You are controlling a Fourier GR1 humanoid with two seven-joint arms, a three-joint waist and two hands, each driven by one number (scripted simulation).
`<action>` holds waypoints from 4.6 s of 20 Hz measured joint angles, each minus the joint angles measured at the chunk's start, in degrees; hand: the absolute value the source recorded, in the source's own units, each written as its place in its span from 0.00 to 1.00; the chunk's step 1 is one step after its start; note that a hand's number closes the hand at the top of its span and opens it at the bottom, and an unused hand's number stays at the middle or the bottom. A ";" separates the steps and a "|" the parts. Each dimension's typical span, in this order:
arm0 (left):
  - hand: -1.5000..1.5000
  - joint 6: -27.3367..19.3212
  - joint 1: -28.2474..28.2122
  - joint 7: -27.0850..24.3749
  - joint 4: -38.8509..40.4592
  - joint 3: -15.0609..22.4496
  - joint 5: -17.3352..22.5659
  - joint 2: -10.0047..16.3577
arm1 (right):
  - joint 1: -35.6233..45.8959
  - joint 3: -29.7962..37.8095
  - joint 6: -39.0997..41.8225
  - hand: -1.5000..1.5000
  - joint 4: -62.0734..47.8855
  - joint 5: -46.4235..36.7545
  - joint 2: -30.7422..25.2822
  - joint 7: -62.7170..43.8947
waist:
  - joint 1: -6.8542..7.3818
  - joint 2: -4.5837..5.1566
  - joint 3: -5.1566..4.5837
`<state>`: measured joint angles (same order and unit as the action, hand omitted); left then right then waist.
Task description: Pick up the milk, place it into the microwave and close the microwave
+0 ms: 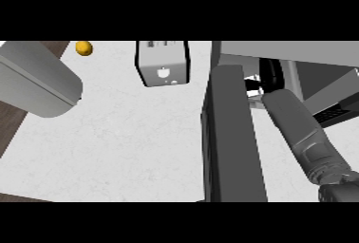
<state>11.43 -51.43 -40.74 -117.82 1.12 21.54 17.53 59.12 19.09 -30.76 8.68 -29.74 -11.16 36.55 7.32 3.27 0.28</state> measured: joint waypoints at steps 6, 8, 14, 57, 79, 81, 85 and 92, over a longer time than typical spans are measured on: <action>0.00 0.00 1.63 0.70 0.00 1.50 -1.85 -0.05 | 0.02 1.54 5.68 0.00 -0.63 1.72 -0.11 3.34 | -0.70 -0.26 0.04; 0.00 -0.30 2.31 1.16 -0.06 2.73 -2.70 -0.57 | 0.13 2.15 7.69 0.00 -0.76 2.42 -0.09 4.32 | -1.03 -0.38 0.04; 0.00 -0.73 3.15 2.29 -0.58 6.07 -5.09 -1.79 | -1.72 4.20 13.61 0.00 -0.88 4.83 0.36 9.07 | -2.23 -1.01 0.00; 1.00 -7.29 45.50 36.74 18.29 27.02 -31.11 -15.45 | -54.24 -2.06 46.13 0.00 49.02 18.32 1.08 12.27 | -9.97 -3.60 -0.41; 1.00 -26.21 77.73 28.17 60.74 51.12 -12.91 -17.16 | -65.89 -1.34 55.07 0.00 74.35 33.27 -6.34 4.55 | -13.92 -2.47 -0.51; 1.00 -29.39 79.04 28.84 61.32 52.33 -10.84 -17.15 | -65.30 -1.50 55.15 0.00 76.54 34.10 -7.10 3.62 | -14.75 -2.38 -0.56; 1.00 -34.88 81.48 28.74 62.00 53.57 -7.41 -17.15 | -64.25 -2.41 56.69 0.00 79.00 36.40 -8.41 1.88 | -16.50 -1.99 -0.63; 1.00 -41.78 85.57 24.16 60.72 50.77 -0.08 -17.24 | -62.63 -3.92 58.68 0.00 82.30 39.86 -10.21 -1.56 | -19.12 -1.18 -0.87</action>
<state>-30.35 34.14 -16.59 -57.10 51.90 21.45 0.29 -3.50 15.17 27.92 90.98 10.12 -21.36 35.00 -11.80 2.08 -0.59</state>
